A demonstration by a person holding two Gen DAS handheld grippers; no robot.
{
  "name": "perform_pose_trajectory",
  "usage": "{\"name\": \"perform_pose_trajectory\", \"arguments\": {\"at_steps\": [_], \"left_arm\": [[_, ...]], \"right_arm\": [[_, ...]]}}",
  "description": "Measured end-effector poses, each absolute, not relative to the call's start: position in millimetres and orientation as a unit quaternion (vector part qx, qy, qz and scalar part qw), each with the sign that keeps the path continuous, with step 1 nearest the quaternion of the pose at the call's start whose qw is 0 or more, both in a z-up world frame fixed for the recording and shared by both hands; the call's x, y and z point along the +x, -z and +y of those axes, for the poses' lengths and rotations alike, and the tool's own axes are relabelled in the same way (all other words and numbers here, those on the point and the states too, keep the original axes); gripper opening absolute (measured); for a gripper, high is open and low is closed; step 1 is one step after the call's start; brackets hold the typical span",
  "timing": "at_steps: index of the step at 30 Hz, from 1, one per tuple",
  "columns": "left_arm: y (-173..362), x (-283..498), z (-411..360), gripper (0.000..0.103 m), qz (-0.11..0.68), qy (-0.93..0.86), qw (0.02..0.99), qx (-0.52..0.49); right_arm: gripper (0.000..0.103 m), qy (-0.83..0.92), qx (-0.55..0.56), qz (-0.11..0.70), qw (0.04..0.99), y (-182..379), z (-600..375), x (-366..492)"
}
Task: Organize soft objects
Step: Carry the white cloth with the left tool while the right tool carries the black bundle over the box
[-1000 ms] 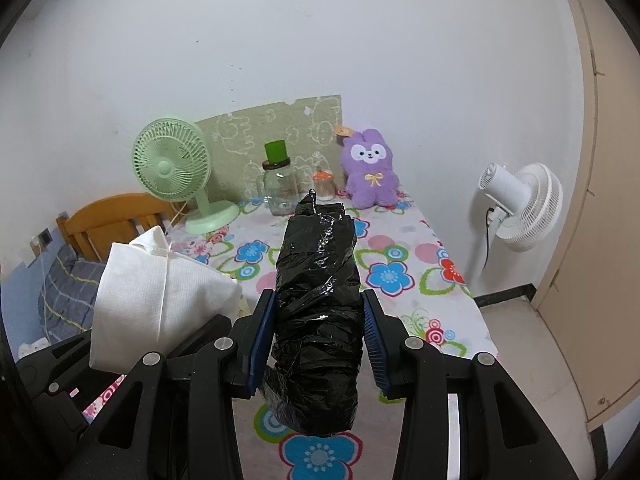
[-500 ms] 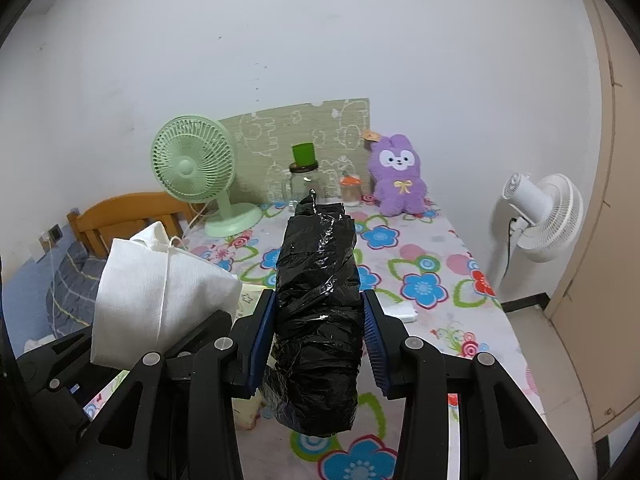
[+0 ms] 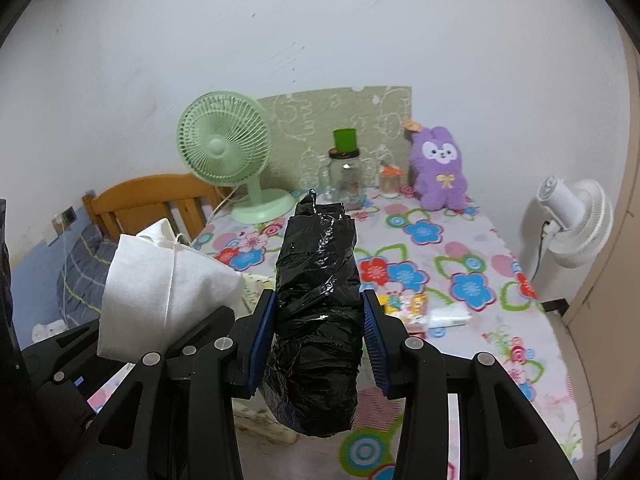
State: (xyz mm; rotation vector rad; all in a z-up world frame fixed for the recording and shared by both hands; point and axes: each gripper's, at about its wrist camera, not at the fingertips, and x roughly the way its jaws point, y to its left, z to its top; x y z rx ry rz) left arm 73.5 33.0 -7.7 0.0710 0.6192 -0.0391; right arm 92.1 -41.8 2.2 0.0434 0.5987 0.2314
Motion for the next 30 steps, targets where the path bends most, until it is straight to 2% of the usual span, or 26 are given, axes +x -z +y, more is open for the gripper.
{"name": "perform_pose_trajectory", "arguments": {"at_steps": [23, 30], "left_arm": [[51.3, 104.4, 90.3, 0.014, 0.359, -0.019, 0.933, 0.024], [63.0, 112.4, 103.4, 0.020, 0.389, -0.028, 0.921, 0.014]], "right_arm": [[0.045, -0.156, -0.002, 0.342, 0.927, 33.9, 20.5, 132.6], [0.045, -0.169, -0.006, 0.359, 0.918, 45.9, 35.1, 143.7]]}}
